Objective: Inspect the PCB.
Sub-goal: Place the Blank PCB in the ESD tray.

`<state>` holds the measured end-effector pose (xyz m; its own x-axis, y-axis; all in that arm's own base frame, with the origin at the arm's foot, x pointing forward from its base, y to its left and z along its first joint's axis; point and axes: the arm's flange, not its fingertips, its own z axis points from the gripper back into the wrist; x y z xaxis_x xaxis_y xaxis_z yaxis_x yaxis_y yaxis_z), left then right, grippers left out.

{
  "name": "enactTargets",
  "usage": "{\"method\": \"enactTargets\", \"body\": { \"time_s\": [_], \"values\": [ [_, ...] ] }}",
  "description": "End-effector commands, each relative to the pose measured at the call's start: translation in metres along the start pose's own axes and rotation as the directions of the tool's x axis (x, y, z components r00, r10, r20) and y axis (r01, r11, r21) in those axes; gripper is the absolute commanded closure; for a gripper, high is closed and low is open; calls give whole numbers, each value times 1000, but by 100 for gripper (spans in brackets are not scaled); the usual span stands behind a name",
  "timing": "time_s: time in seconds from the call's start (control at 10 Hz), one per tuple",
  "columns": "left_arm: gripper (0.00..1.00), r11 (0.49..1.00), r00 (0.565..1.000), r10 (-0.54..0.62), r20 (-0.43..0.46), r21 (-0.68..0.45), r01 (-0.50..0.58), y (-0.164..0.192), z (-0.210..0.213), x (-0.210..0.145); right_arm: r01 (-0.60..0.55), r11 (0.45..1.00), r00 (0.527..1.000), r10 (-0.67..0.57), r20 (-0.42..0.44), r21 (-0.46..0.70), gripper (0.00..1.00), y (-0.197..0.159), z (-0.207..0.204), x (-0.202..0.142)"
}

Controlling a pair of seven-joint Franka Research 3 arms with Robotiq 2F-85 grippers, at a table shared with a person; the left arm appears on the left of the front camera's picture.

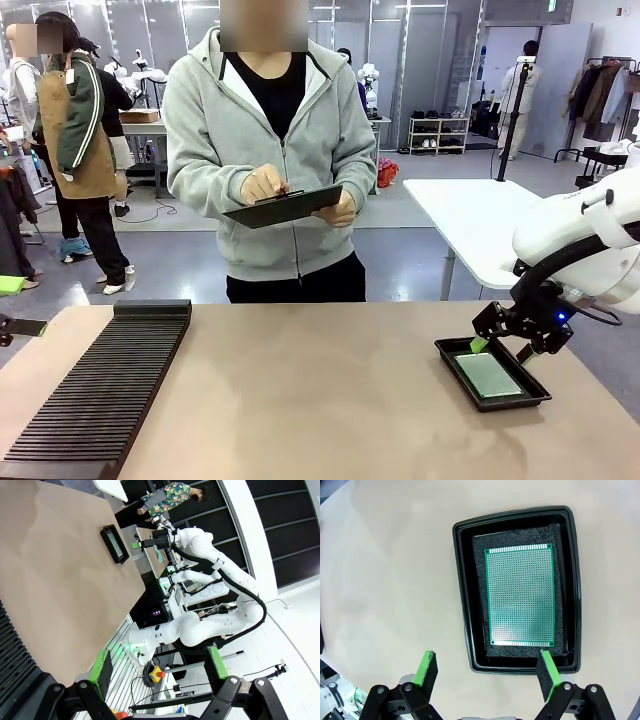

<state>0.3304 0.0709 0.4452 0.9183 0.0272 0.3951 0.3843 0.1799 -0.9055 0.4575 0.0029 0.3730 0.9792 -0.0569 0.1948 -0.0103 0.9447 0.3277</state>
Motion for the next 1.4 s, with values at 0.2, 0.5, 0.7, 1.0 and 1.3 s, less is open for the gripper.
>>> {"method": "enactTargets", "body": {
  "time_s": [0.2,0.5,0.7,1.0,1.3],
  "values": [
    [5,1000,1000,-8,-1,0,8,-2,0,-2,-2,1000,1000,2,1,-1,0,1,-1,0],
    [5,1000,1000,-8,-1,0,8,-2,0,-2,-2,1000,1000,2,1,-1,0,1,-1,0],
    [5,1000,1000,-8,-1,0,8,-2,0,-2,-2,1000,1000,2,1,-1,0,1,-1,0],
    [5,1000,1000,-8,-1,0,8,-2,0,-2,-2,1000,1000,2,1,-1,0,1,-1,0],
    [5,1000,1000,-8,-1,0,8,-2,0,-2,-2,1000,1000,2,1,-1,0,1,-1,0]
  ]
}}
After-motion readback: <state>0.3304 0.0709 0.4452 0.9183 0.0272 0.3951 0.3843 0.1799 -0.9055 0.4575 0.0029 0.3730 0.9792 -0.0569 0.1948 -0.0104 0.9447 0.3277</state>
